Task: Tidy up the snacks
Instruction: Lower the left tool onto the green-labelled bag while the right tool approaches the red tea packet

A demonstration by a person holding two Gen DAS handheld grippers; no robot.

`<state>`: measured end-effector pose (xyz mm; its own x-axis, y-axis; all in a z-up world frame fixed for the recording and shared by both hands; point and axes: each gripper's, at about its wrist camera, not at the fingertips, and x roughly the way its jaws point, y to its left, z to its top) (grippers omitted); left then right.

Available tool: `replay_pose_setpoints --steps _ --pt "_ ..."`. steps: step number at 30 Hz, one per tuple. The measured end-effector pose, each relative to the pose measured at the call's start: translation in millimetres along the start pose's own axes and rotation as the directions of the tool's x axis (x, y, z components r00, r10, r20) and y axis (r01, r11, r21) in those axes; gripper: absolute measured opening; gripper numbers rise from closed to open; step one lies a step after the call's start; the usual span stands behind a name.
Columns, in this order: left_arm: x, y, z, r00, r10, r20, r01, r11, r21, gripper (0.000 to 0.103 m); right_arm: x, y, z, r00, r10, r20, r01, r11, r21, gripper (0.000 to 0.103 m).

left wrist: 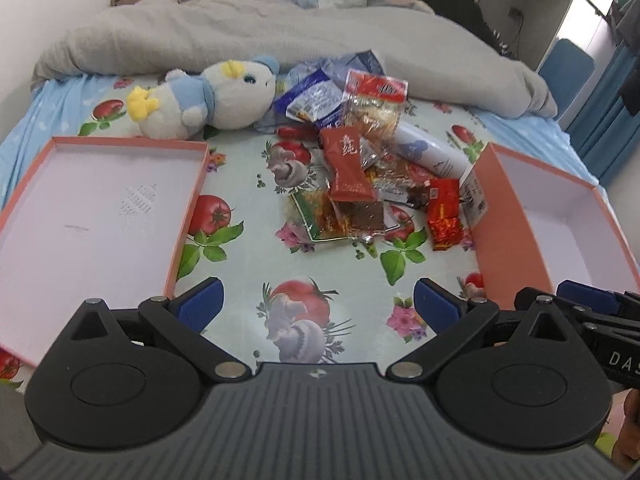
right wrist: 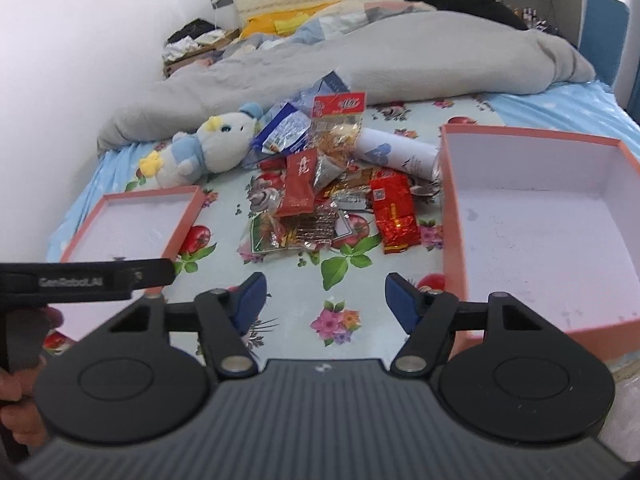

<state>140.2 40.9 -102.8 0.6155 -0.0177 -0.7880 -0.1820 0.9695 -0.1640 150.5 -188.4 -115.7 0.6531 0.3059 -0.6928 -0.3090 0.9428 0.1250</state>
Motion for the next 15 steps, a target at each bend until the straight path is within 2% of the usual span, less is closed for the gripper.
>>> replay_pose_setpoints --steps 4,6,11,15 --pt "27.3 6.1 8.4 1.000 0.016 -0.020 -0.016 1.000 -0.022 0.101 25.1 -3.4 4.8 0.999 -0.029 -0.033 0.029 1.000 0.006 0.067" --pt "42.3 13.6 12.9 1.000 -0.006 -0.021 0.004 0.998 -0.059 0.101 40.3 -6.3 6.1 0.998 -0.035 -0.046 0.035 0.999 0.001 0.068" --pt "82.2 23.6 23.4 0.997 -0.033 -0.074 0.027 0.996 -0.085 0.099 73.3 -11.2 9.1 0.997 -0.042 -0.070 0.042 0.999 0.005 0.067" --pt "111.5 29.9 28.2 0.994 -0.038 -0.106 0.027 0.995 -0.100 0.089 102.6 -15.1 15.9 0.990 -0.105 -0.094 0.103 0.994 -0.023 0.067"
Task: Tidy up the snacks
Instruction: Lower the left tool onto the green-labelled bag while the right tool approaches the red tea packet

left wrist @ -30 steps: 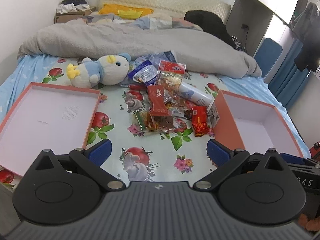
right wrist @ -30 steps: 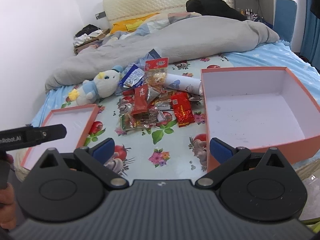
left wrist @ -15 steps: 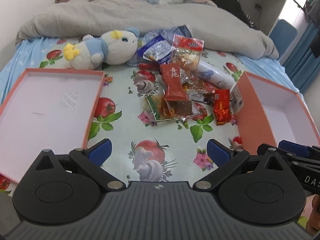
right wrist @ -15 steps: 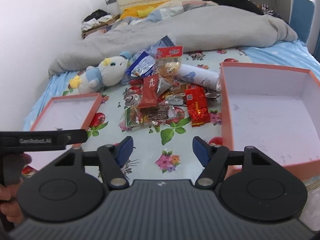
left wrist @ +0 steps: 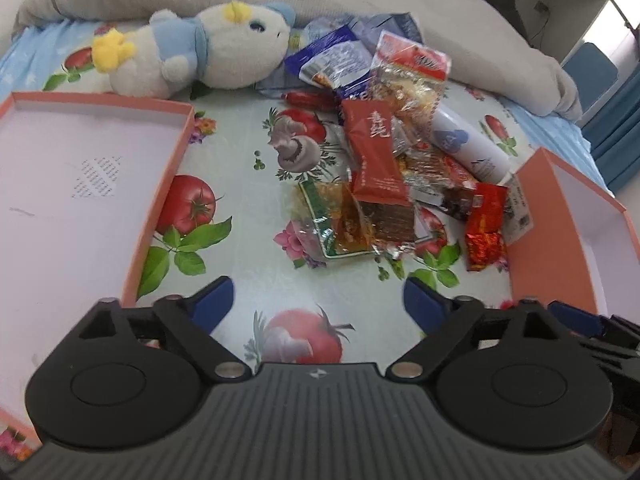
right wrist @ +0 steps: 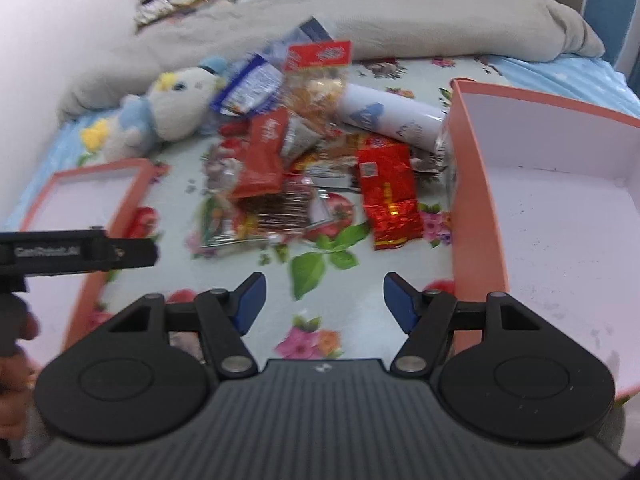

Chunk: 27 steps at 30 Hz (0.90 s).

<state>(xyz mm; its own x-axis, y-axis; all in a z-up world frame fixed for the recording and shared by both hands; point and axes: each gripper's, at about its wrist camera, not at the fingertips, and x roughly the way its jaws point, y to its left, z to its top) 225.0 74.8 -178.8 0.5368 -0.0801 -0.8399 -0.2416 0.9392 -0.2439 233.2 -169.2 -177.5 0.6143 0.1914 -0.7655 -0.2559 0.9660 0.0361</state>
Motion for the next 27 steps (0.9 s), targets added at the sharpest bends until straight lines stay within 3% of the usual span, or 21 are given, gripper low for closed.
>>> replay_pose_setpoints --steps 7,12,19,27 --pt "44.2 8.7 10.3 0.998 -0.011 -0.058 0.011 1.000 -0.007 0.073 39.7 -7.2 18.1 0.997 -0.077 -0.016 0.076 0.997 -0.034 0.067" --pt "63.8 13.6 13.6 0.995 -0.033 -0.089 0.030 0.999 -0.030 0.056 66.0 -8.1 25.5 0.993 -0.108 -0.044 0.105 0.993 -0.060 0.067" --pt "75.6 17.6 20.7 0.992 -0.095 -0.078 0.089 0.993 -0.077 0.049 88.8 -3.0 34.2 0.984 -0.176 -0.018 0.173 0.978 -0.116 0.067" --pt "90.7 22.0 21.8 0.988 -0.133 -0.079 0.123 0.984 -0.129 0.029 115.6 -3.2 43.5 0.977 -0.210 -0.033 0.200 0.961 -0.189 0.067"
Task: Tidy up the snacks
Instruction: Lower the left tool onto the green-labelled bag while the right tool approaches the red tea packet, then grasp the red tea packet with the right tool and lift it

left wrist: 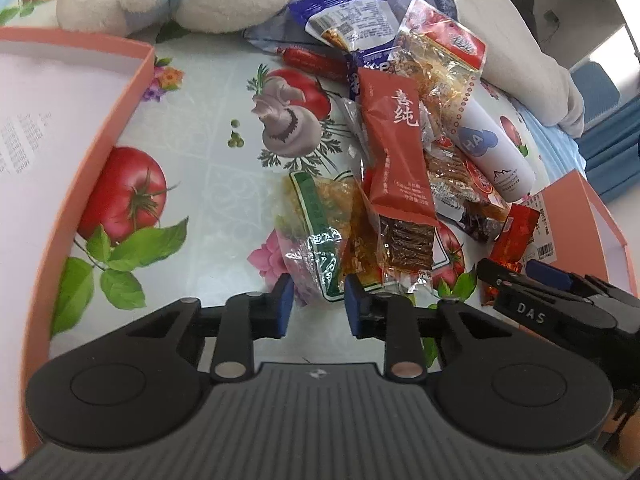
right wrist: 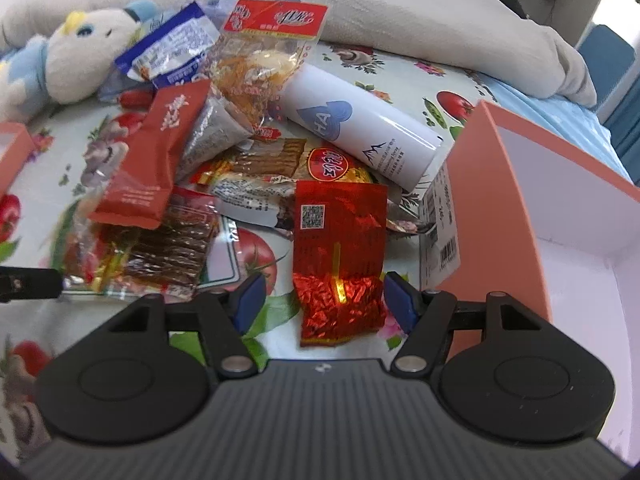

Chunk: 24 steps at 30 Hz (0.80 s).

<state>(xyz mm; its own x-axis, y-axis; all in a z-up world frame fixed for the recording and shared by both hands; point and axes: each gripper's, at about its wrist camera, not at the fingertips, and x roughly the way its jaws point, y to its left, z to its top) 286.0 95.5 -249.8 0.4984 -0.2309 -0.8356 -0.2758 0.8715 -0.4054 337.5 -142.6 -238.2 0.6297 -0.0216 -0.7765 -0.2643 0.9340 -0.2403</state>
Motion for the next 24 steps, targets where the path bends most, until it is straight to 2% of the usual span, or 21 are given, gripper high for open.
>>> replay_pose_setpoints --steps 4,9,10,11,12,24 --pt "3.2 1.9 -3.0 1.000 -0.011 0.010 0.011 1.000 -0.021 0.025 12.6 3.6 -1.5 1.000 -0.011 -0.018 0.010 0.999 -0.051 0.067" --pt "-1.4 2.3 -5.7 0.999 -0.039 0.028 0.039 0.999 -0.007 0.017 19.5 1.7 0.3 1.000 -0.004 -0.027 0.004 1.000 -0.030 0.066" --pt "-3.2 2.1 -6.1 0.999 -0.042 0.035 0.042 0.999 -0.008 0.016 19.4 2.0 1.4 1.000 -0.006 -0.028 0.005 1.000 -0.029 0.064" --pt "-5.0 2.1 -6.3 0.998 -0.045 0.040 0.045 0.999 -0.008 0.014 18.9 1.4 2.4 0.999 -0.020 -0.031 0.019 0.999 -0.028 0.055" --pt "-7.0 1.4 -6.9 0.998 -0.044 0.046 0.045 0.999 -0.005 0.013 18.6 0.6 2.9 0.999 -0.027 -0.036 0.026 0.999 -0.026 0.057" --pt "-50.7 -7.6 -35.8 0.994 -0.045 0.103 0.043 0.999 0.017 0.005 -38.7 -0.9 -6.5 0.999 0.049 0.002 -0.049 0.999 -0.014 0.057"
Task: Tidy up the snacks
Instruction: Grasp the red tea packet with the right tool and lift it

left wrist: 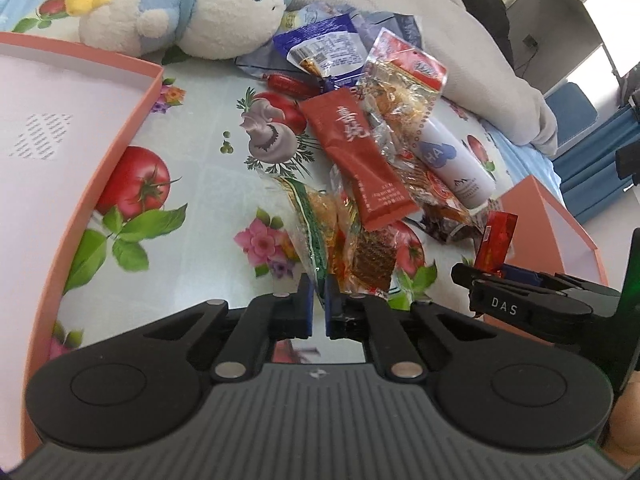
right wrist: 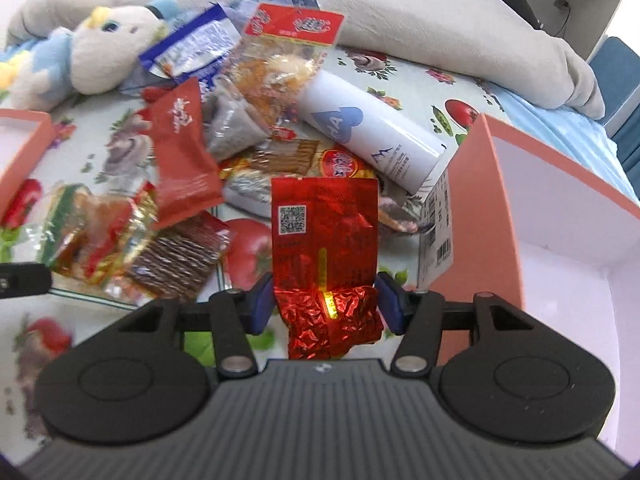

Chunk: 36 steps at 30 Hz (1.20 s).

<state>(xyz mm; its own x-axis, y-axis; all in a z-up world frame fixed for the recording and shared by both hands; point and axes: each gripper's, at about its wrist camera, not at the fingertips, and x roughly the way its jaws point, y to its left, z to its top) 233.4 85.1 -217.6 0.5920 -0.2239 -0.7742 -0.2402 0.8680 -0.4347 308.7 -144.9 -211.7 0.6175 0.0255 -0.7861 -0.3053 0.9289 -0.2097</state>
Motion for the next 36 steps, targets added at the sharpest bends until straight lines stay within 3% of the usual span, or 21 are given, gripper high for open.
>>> replay_pose_setpoints --steps 14,30,31,32,33,35,36 --pt "-66.9 5.6 -58.2 0.999 0.050 0.016 -0.050 0.997 0.055 0.004 -51.8 20.4 -64.9 0.991 0.126 -0.046 -0.124 0.991 0.053 0.057" --pt "-101.6 43.1 -107.3 0.996 0.080 -0.037 -0.081 0.996 -0.044 0.007 -56.4 37.3 -109.7 0.973 0.203 -0.115 -0.187 0.973 0.135 0.057" --pt "-102.0 44.0 -108.9 0.996 0.081 -0.047 -0.083 0.996 -0.040 0.010 -55.6 37.1 -110.6 0.972 0.201 -0.119 -0.184 0.973 0.139 0.057" --pt "-102.5 44.6 -110.4 0.995 0.086 -0.053 -0.088 0.996 -0.033 0.020 -54.6 36.1 -111.5 0.972 0.201 -0.121 -0.183 0.972 0.148 0.057" --pt "-102.3 45.5 -111.6 0.993 0.096 -0.062 -0.098 0.995 -0.026 0.040 -53.5 34.6 -112.4 0.970 0.207 -0.124 -0.186 0.969 0.162 0.058" --pt "-100.2 46.7 -113.8 0.989 0.123 -0.082 -0.125 0.992 -0.018 0.066 -50.4 30.3 -114.8 0.964 0.234 -0.127 -0.206 0.957 0.203 0.067" --pt "-100.1 47.1 -114.9 0.988 0.133 -0.083 -0.135 0.991 -0.015 0.068 -49.0 28.4 -115.9 0.962 0.242 -0.130 -0.210 0.953 0.218 0.070"
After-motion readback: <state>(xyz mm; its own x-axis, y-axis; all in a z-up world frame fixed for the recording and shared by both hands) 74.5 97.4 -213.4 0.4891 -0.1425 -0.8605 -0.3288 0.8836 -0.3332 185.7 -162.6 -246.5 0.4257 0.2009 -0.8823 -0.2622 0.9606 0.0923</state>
